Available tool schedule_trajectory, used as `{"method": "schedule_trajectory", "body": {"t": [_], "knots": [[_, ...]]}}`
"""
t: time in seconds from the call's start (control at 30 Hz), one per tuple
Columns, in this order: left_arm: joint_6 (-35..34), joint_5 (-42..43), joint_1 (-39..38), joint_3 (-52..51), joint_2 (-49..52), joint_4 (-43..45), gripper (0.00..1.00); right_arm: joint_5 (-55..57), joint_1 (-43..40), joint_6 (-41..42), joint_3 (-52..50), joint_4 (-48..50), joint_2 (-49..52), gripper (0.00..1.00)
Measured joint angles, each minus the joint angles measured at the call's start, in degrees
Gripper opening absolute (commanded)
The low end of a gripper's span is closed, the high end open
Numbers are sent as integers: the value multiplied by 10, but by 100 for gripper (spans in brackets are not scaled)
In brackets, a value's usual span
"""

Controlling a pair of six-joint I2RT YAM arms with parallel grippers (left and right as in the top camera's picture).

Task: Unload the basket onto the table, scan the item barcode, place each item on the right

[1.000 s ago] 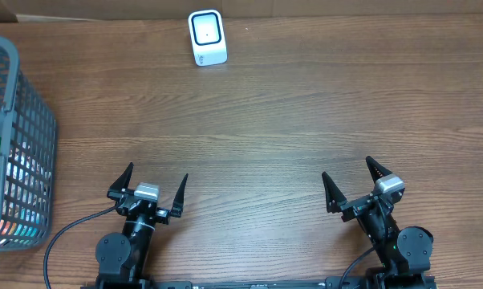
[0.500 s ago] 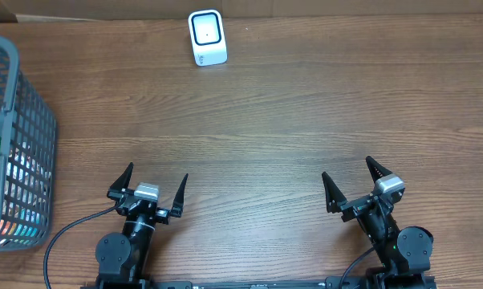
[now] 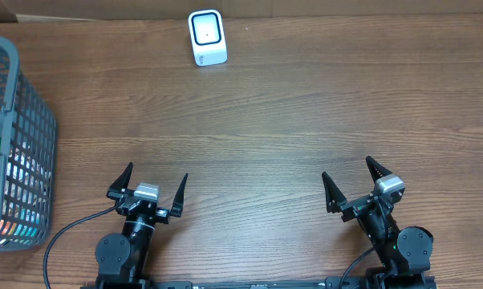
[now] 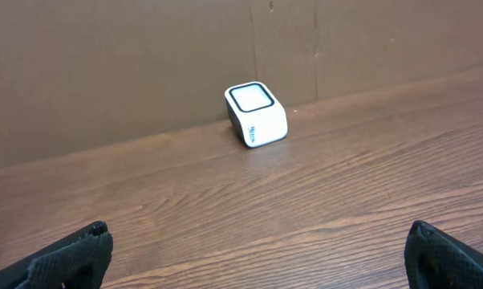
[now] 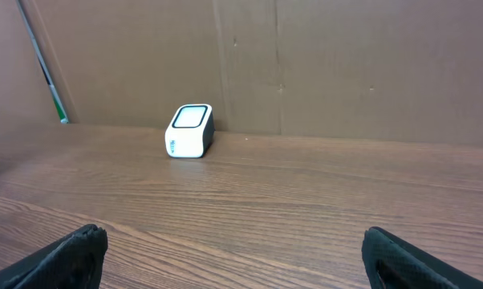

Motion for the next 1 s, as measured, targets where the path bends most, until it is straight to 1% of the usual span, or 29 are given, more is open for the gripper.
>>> {"method": "schedule_trajectory", "body": {"t": [0.2, 0.4, 0.5, 0.6, 0.67, 0.87, 0.93, 1.0], "knots": [[0, -2, 0, 24, 8, -19, 100, 0, 0, 0, 0, 0, 0, 100], [0, -5, 0, 146, 122, -59, 100, 0, 0, 0, 0, 0, 0, 100], [0, -6, 0, 225, 200, -102, 100, 0, 0, 0, 0, 0, 0, 100], [0, -1, 0, 327, 292, -169, 100, 0, 0, 0, 0, 0, 0, 100], [0, 0, 0, 407, 355, -229, 100, 0, 0, 0, 0, 0, 0, 100], [-1, 5, 0, 697, 544, -457, 100, 0, 0, 0, 0, 0, 0, 100], [-1, 17, 0, 805, 607, -542, 99, 0, 0, 0, 0, 0, 0, 100], [-2, 36, 0, 891, 653, -598, 100, 0, 0, 0, 0, 0, 0, 100]]}}
